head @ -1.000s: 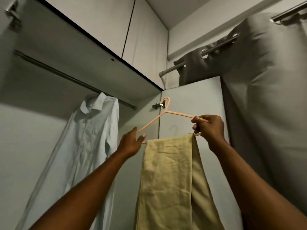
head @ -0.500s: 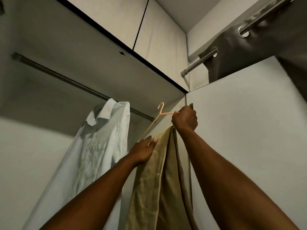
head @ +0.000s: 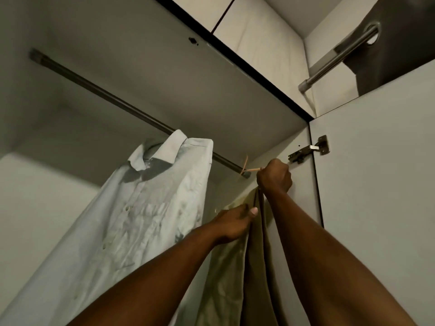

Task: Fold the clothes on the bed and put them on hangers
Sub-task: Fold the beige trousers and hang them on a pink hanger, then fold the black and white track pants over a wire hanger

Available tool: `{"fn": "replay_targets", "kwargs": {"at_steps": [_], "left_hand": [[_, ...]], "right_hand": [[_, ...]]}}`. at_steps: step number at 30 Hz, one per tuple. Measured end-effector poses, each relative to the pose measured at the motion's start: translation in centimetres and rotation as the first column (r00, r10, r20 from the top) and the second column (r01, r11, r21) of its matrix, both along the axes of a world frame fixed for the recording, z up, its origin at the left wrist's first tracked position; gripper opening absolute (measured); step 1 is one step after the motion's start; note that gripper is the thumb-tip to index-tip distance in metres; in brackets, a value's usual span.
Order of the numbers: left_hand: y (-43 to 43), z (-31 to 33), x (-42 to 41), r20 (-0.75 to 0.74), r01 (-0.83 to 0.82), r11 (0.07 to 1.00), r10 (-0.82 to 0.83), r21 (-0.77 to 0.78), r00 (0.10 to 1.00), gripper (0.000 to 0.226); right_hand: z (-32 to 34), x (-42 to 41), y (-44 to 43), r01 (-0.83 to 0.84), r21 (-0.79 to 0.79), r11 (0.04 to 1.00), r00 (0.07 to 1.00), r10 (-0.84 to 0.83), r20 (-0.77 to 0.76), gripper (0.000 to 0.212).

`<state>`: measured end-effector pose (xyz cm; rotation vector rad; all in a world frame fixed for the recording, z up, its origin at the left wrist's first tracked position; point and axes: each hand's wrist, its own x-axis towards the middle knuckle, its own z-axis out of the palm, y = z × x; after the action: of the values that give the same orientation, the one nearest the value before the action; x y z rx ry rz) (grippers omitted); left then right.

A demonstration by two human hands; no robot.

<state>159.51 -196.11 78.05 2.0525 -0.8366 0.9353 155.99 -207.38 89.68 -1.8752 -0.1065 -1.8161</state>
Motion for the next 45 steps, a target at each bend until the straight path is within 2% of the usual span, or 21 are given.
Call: {"fn": "replay_targets", "kwargs": {"at_steps": [4,8,13,19,23,28,31,34,37,40,45], "left_hand": [[-1.0,-0.3,1.4,-0.003,-0.054,0.998,0.054,0.045,0.999,0.076],[-1.1,-0.9,1.6,-0.001,-0.042,0.999,0.042,0.034,0.999,0.080],[-1.3,-2.2,0.1,-0.024,-0.035,0.998,0.036,0.046,0.999,0.075],[-0.5,-4.9,-2.9,-0.067,0.042,0.999,-0.040,0.028,0.997,0.046],[0.1,-7.1,-5.4,-0.059,-0.002,0.997,0.006,0.072,0.998,0.048],[0.5,-11.6,-10.7,-0.044,0.013,1.000,-0.012,0.019,0.999,0.059],[0.1,-15.9,-14.4,-0.098,0.095,0.989,-0.106,-0.113,0.990,0.052],[-1.1,-21.8,-17.8,-0.050,0.155,0.966,-0.169,-0.208,0.984,0.048],[-3.6,-28.9,-22.2,0.008,0.204,0.967,-0.206,-0.154,0.979,0.050],[-6.9,-35.9,-28.5,-0.011,0.297,0.947,-0.301,-0.118,0.954,0.053],[-11.2,-47.6,-41.0,-0.101,0.451,0.892,-0.451,-0.020,0.887,0.059]], "right_hand": [[-0.5,2.1,-0.6,0.006,-0.007,1.000,1.000,-0.006,-0.019,0.013],[-1.1,2.6,-1.3,-0.015,0.028,0.999,0.998,0.017,-0.058,0.009],[-2.5,1.9,-1.3,0.018,0.011,1.000,0.995,-0.016,-0.095,0.012],[-5.3,-2.5,-0.3,0.019,-0.024,1.000,0.994,-0.021,-0.110,0.018],[-10.3,-7.1,0.3,0.096,-0.071,0.993,0.979,-0.107,-0.172,0.017],[-19.2,-13.4,-0.4,0.184,-0.116,0.976,0.958,-0.205,-0.202,0.035],[-26.6,-18.4,-1.1,0.199,-0.054,0.979,0.967,-0.205,-0.153,0.037],[-36.1,-23.4,-3.0,0.267,-0.032,0.963,0.955,-0.269,-0.122,0.039],[-45.7,-29.5,-5.1,0.432,-0.065,0.900,0.868,-0.434,-0.242,0.048],[-53.5,-36.9,-7.0,0.547,-0.069,0.834,0.767,-0.533,-0.357,0.055],[-62.8,-50.4,-8.1,0.673,-0.024,0.739,0.617,-0.579,-0.533,0.066]]}}
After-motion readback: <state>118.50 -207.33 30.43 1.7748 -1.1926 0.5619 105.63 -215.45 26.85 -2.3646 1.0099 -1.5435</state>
